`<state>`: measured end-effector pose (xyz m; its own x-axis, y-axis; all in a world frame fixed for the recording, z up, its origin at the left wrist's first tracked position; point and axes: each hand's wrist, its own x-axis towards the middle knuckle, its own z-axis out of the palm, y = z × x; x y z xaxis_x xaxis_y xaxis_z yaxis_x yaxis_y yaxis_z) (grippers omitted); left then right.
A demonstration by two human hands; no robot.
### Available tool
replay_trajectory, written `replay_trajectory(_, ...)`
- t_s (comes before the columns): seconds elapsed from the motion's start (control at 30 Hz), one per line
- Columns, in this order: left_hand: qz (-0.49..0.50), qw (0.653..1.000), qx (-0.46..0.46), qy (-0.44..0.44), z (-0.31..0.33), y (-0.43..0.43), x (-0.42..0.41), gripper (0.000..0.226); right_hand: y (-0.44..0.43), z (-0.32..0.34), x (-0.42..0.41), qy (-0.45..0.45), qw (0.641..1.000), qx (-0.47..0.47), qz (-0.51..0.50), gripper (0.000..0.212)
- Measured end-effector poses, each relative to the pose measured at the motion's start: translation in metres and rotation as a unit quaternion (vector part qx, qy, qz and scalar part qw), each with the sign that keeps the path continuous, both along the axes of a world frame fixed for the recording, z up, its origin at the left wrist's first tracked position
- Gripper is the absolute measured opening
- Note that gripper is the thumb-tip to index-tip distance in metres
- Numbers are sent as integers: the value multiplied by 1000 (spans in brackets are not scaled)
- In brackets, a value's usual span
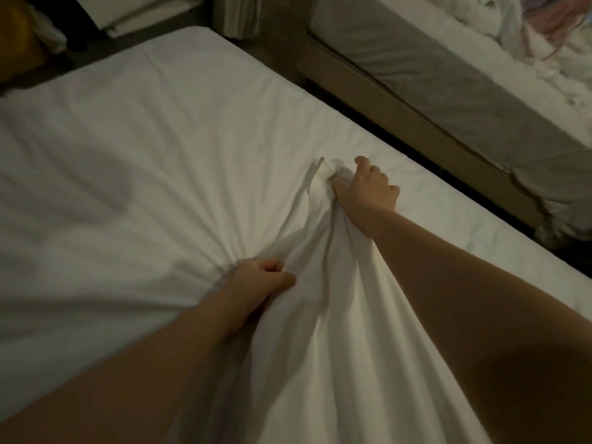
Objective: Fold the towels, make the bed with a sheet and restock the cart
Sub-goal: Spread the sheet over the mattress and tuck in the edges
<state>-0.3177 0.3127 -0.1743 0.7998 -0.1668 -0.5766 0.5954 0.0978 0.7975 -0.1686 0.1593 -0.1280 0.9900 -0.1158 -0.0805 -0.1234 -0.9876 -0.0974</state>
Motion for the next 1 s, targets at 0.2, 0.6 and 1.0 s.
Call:
replay_trajectory(0.2,37,993,99,-46,5,-3,-3,10,-7,-30,-77,10,992,-42,116,57)
replay_trajectory(0.6,137,978,148,-44,7,0,-2,18,-14,-37,-33,144,986,-4,84,79)
replay_trajectory(1.0,-21,994,103,24,21,6,-44,30,-11,-51,-7,190,978,-33,82,95)
